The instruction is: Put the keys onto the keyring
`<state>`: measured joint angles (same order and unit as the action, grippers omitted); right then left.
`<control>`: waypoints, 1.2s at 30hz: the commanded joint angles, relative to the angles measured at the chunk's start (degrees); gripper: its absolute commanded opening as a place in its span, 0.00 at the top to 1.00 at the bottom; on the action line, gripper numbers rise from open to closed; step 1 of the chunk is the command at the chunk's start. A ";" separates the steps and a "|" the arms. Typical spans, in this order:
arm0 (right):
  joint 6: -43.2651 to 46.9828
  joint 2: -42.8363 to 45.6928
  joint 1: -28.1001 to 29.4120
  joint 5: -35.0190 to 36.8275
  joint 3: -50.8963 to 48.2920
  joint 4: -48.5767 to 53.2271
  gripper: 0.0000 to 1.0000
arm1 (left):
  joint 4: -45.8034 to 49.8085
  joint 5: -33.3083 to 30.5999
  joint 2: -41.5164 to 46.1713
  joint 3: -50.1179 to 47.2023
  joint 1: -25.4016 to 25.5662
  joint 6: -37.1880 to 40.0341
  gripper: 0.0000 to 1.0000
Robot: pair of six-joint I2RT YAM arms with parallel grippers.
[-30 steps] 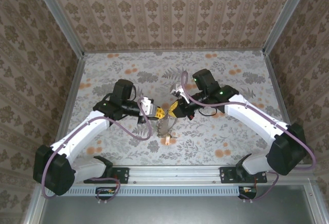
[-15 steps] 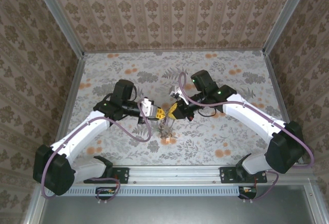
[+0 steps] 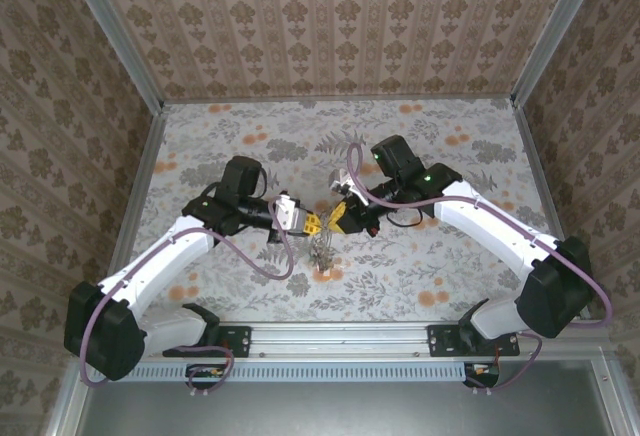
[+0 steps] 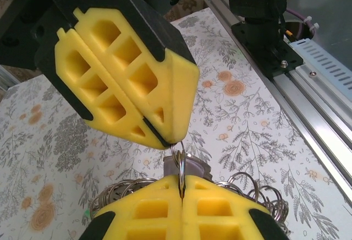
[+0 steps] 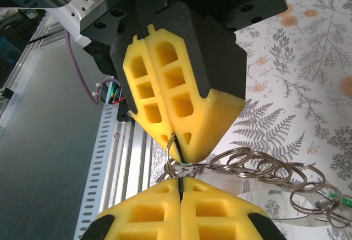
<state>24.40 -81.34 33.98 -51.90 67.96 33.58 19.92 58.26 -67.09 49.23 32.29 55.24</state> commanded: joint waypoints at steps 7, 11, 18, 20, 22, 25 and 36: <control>3.10 1.27 0.99 -1.46 3.90 4.10 1.00 | 3.19 -1.18 0.38 1.22 0.55 5.12 1.00; 2.87 1.27 1.43 -1.54 4.46 4.73 1.00 | 2.72 -3.46 0.30 1.22 1.03 5.05 1.00; -1.23 1.23 2.66 -0.17 4.22 2.53 1.00 | -2.47 -7.00 1.15 -0.58 2.16 2.78 1.00; -4.78 1.19 2.94 0.38 3.78 -0.03 1.00 | -4.57 -7.43 1.25 -1.12 2.41 1.08 1.00; -8.14 1.08 3.09 0.01 3.17 -2.44 1.00 | -6.44 -7.55 1.33 -1.77 2.51 -0.60 1.00; -11.55 0.97 3.29 -0.90 2.53 -6.08 1.00 | -9.72 -7.93 1.68 -2.96 2.69 -2.93 1.00; -18.41 0.13 4.34 0.30 0.35 -11.09 1.00 | -26.71 -11.40 3.12 -7.84 3.04 -14.50 1.00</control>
<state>9.04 -81.38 37.01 -49.78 69.21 26.00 1.17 48.47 -64.64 42.39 35.16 46.06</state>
